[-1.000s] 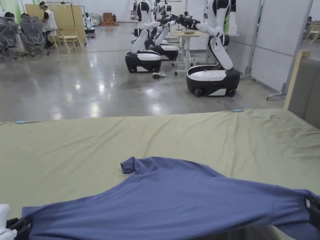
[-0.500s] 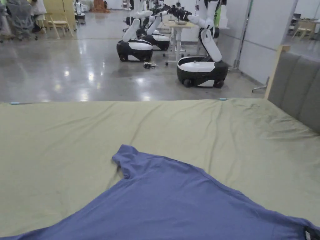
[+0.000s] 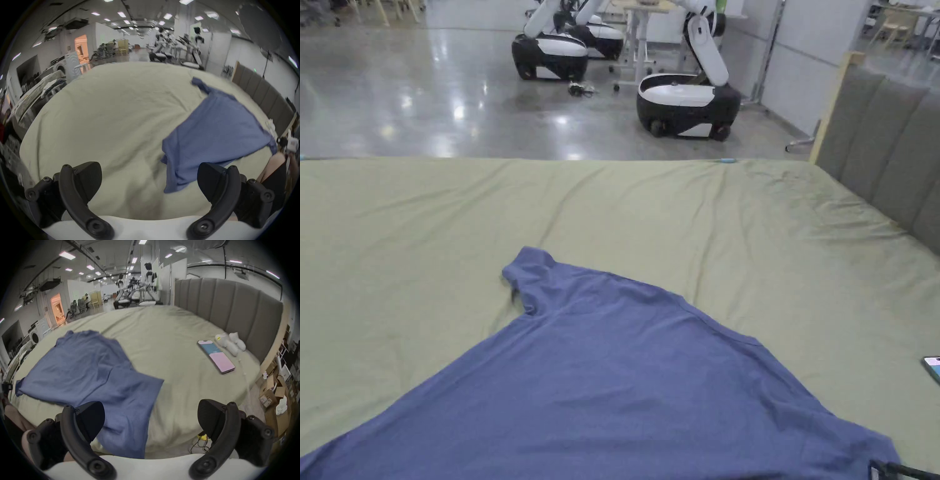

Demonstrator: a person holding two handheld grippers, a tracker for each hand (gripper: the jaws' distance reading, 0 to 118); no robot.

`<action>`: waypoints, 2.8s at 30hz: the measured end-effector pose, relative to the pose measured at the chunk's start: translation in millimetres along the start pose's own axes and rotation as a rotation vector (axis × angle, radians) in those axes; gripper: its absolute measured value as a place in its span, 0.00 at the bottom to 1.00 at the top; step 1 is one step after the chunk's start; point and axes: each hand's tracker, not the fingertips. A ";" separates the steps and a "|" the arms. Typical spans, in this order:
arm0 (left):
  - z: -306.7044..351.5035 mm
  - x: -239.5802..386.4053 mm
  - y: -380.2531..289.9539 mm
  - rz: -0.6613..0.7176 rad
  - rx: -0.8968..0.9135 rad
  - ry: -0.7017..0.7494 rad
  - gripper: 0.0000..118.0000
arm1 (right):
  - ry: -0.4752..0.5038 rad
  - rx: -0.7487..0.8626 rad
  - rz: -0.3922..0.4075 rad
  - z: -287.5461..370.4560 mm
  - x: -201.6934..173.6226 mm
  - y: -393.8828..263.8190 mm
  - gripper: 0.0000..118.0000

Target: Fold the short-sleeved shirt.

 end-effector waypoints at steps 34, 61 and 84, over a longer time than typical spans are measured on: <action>-71.0 42.5 18.3 0.227 -0.130 -0.149 0.02 | 0.444 0.208 0.305 61.7 -219.6 60.5 0.00; -46.3 57.1 34.4 0.023 -0.065 -0.103 0.01 | 0.326 -0.223 0.351 -351.5 -366.0 235.5 0.69; 131.7 90.3 216.1 -0.046 0.441 -0.208 0.01 | 0.229 0.463 0.257 87.3 -179.7 389.2 0.03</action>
